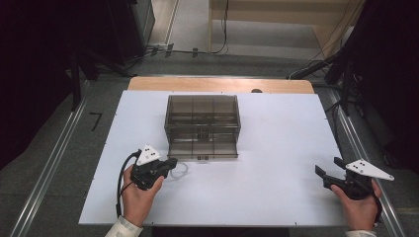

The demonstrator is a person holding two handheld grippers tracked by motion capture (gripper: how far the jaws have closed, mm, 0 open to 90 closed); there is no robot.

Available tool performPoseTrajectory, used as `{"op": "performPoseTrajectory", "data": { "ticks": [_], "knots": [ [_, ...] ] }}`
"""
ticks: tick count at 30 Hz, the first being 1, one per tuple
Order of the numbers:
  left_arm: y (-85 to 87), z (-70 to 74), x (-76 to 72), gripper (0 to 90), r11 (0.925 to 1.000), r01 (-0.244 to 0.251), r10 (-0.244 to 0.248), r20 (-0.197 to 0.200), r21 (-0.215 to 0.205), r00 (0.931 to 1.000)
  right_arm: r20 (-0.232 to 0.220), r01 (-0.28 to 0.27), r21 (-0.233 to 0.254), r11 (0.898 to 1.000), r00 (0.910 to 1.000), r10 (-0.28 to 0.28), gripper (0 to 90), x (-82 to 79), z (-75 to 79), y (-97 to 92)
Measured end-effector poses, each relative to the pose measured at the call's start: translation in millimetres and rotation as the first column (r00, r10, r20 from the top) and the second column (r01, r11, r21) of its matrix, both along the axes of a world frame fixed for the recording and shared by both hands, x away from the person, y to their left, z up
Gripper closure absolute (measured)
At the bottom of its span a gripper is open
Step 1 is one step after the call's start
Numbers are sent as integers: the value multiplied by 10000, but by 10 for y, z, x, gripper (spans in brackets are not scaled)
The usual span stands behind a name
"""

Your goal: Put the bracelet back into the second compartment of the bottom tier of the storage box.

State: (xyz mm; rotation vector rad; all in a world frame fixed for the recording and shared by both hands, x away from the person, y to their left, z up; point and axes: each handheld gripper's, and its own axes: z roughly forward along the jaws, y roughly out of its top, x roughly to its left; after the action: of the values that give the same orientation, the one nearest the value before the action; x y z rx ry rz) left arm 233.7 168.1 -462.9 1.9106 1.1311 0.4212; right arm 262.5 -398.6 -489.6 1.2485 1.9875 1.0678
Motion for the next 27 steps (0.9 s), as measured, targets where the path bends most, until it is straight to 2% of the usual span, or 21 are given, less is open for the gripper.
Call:
{"op": "performPoseTrajectory", "data": {
  "ticks": [7,16,25,27],
  "knots": [
    [-51,143,5,878,9996,231,-228,166,-184,9996,49,-93,-17,10000,9999,93,203,-16,-3,11],
    [-264,351,96,878,9977,647,-636,512,-207,9967,70,-141,-156,9998,9999,142,203,-11,-4,31],
    [-419,359,250,878,9974,616,-594,606,-364,9964,37,-145,-163,9998,9999,146,203,-12,-8,34],
    [-454,359,295,878,9983,527,-510,664,-242,9965,49,-164,-183,9997,9999,165,203,-11,-10,31]
  ]
}}
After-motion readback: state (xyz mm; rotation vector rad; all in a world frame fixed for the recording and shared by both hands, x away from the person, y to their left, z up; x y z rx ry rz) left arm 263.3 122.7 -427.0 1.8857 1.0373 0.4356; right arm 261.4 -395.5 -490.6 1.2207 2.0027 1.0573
